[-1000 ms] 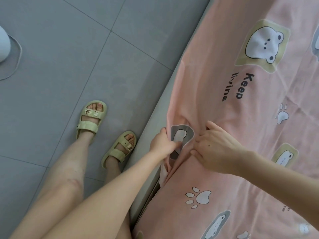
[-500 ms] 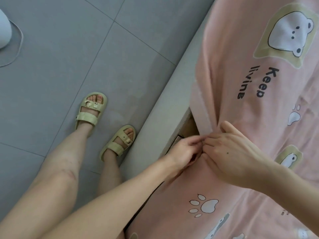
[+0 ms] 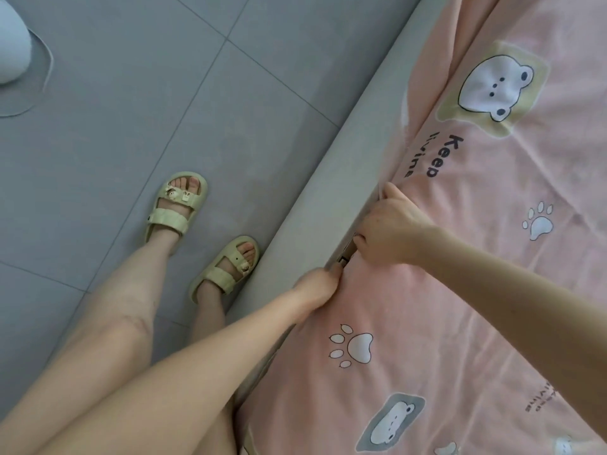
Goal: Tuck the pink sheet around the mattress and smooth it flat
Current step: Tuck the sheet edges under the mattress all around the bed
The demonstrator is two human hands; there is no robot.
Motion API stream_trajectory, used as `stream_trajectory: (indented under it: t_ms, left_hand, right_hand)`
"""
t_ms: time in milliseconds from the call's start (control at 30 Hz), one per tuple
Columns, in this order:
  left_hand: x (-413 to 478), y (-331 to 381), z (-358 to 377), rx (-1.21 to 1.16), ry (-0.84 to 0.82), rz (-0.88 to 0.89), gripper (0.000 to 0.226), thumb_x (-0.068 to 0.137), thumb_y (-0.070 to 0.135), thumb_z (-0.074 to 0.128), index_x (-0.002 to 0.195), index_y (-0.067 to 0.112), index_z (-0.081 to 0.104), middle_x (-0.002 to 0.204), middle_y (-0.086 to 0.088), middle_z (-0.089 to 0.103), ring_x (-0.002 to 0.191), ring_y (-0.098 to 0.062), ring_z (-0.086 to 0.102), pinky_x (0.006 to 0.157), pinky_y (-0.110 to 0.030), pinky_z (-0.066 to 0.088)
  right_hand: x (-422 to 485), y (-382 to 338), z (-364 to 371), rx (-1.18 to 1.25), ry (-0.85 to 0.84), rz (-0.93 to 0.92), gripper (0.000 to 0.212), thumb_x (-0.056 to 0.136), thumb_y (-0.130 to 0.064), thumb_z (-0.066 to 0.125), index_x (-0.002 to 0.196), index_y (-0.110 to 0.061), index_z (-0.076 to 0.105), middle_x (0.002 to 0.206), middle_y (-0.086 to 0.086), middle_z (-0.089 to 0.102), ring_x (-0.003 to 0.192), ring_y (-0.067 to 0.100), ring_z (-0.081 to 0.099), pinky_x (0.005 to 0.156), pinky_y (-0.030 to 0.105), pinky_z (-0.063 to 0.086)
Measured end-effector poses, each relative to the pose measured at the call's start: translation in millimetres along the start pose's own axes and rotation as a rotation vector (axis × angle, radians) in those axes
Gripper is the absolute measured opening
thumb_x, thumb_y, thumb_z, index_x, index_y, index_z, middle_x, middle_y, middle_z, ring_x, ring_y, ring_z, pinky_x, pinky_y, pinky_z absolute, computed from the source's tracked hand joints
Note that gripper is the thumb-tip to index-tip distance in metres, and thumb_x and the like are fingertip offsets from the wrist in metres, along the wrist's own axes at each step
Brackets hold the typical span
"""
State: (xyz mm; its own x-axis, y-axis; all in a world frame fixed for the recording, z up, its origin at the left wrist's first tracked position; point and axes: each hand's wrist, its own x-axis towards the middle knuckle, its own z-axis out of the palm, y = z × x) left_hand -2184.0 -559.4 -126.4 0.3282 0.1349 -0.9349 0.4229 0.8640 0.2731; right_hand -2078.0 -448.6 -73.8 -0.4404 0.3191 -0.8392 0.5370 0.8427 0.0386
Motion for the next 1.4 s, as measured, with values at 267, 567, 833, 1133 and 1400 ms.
stream_trajectory:
  t_ms: [267,567,833,1133,1400]
  left_hand:
    - [-18,-50,1,-0.253,-0.089,-0.055,0.065,0.093,0.059,0.025,0.110,0.011,0.065,0.123,-0.014,0.061,0.112,-0.027,0.057,0.100,-0.033,0.041]
    - [-1,-47,-13,-0.370,-0.328,-0.189,0.057,0.096,0.057,0.017,0.101,0.018,0.059,0.095,-0.003,0.061,0.077,-0.018,0.058,0.070,-0.026,0.046]
    - [-29,-85,12,-0.230,-0.288,-0.254,0.062,0.097,0.055,0.017,0.129,0.015,0.052,0.132,-0.002,0.053,0.118,-0.019,0.050,0.100,-0.028,0.038]
    - [-25,-3,-66,-0.329,-0.119,-0.081,0.036,0.100,0.020,0.028,0.069,0.015,0.044,0.066,-0.002,0.041,0.055,-0.011,0.039,0.051,-0.018,0.029]
    - [-47,124,-141,-0.311,0.120,0.197,0.019,0.094,0.010,0.043,0.076,0.011,0.051,0.072,-0.003,0.052,0.061,-0.013,0.047,0.057,-0.022,0.040]
  right_hand:
    - [12,2,-1,-0.039,-0.112,0.002,0.038,0.094,-0.026,0.031,0.057,-0.024,0.040,0.062,-0.010,0.049,0.065,0.012,0.042,0.089,0.033,0.024]
    - [13,3,12,0.100,0.157,0.045,0.045,0.094,-0.035,0.028,0.064,-0.019,0.057,0.067,-0.004,0.065,0.061,0.020,0.050,0.081,0.036,0.032]
    - [-7,-9,37,0.208,0.485,0.073,0.045,0.093,-0.031,0.035,0.058,-0.016,0.059,0.058,-0.004,0.060,0.062,0.023,0.053,0.076,0.037,0.037]
    - [-42,14,7,0.377,0.581,0.133,0.030,0.092,-0.025,0.043,0.077,-0.017,0.067,0.076,-0.004,0.065,0.079,0.022,0.061,0.090,0.035,0.039]
    - [-50,103,-44,0.349,0.487,0.424,0.019,0.084,-0.019,0.050,0.076,-0.016,0.067,0.073,-0.003,0.066,0.073,0.025,0.061,0.079,0.034,0.042]
